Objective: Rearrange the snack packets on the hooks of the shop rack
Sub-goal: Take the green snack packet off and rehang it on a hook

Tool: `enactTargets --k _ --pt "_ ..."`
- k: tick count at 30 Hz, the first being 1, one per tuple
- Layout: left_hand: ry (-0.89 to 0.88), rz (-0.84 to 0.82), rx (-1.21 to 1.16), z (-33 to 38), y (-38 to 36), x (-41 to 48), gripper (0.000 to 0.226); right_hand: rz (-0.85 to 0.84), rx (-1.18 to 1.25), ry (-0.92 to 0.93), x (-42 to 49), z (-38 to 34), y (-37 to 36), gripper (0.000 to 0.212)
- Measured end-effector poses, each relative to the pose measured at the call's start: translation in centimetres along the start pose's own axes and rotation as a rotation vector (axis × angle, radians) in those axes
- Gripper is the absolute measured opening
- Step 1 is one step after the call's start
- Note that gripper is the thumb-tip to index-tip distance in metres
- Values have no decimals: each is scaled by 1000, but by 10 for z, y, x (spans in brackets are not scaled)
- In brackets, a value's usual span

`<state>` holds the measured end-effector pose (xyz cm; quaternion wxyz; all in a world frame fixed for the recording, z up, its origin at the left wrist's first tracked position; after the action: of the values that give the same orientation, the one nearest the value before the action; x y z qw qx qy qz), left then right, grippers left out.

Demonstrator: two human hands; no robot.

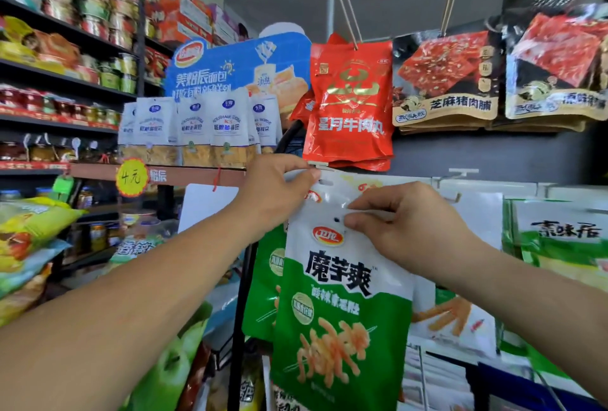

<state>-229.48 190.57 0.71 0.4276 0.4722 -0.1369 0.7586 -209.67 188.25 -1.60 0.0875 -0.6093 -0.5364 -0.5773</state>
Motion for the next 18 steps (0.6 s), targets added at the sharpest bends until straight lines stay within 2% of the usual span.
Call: enactTargets --k 6,10,15,18 --pt "125 -57 -57 -11 -9 4 9 19 42 -25 7 7 4 18" --pt "167 -27 -3 -27 -4 10 6 4 43 -44 9 13 3 15" --pt "205 -87 40 -33 -24 16 12 21 19 -45 13 22 2 13" --pt "252 -20 50 -42 -23 24 6 25 57 -72 17 30 4 11"
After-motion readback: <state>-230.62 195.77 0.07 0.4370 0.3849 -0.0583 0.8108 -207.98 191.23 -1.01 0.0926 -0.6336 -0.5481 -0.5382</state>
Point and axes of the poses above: each hand's wrist, its own x-axis towards the middle knuckle, its own y-axis out of the back of the hand, z = x × y, the point moved 10 cm from there along x, towards the middle knuckle, and after that the axes turned 6 degrees about z, right-handed, at the moved point
